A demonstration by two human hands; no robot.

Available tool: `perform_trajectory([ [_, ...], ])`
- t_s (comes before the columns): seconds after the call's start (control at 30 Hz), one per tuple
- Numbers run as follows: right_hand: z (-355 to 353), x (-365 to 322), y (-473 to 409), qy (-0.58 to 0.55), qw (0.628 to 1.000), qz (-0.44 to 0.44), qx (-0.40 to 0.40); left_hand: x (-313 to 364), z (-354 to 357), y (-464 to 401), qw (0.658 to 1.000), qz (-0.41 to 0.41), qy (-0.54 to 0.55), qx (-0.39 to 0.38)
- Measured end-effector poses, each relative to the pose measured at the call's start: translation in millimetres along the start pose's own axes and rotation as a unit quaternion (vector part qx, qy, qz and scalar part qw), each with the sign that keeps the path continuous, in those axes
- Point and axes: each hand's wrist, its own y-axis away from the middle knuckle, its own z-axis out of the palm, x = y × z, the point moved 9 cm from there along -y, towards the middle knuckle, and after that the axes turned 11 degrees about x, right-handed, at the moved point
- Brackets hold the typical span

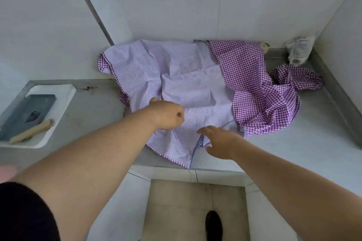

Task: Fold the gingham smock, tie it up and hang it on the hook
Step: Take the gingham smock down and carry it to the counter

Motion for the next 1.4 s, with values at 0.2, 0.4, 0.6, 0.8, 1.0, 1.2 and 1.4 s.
perform_trajectory([
  [0.2,43.0,4.9,0.0,0.021,0.997,0.013,-0.07,-21.2,41.3,15.9,0.994,-0.019,-0.058,-0.093],
  [0.4,56.7,13.8,8.8,0.046,0.998,0.005,-0.053,-23.2,70.0,31.7,0.983,-0.002,-0.075,-0.165],
  [0.6,55.1,32.6,28.1,0.073,0.997,0.007,-0.031,-13.0,101.0,36.5,0.969,0.069,-0.168,-0.166],
  [0.8,52.0,55.8,54.4,0.041,0.998,0.045,-0.008,8.7,114.9,38.9,0.963,0.132,-0.209,-0.108],
  [1.0,50.2,67.2,70.8,0.035,0.998,0.059,-0.006,12.9,126.2,34.1,0.956,0.139,-0.233,-0.113],
  [1.2,47.2,95.2,84.4,-0.026,0.986,0.164,0.003,17.4,147.6,40.9,0.951,0.137,-0.227,-0.159],
  [1.4,34.5,122.1,95.1,-0.129,0.961,0.24,0.046,26.4,165.8,41.9,0.951,0.133,-0.22,-0.173],
])
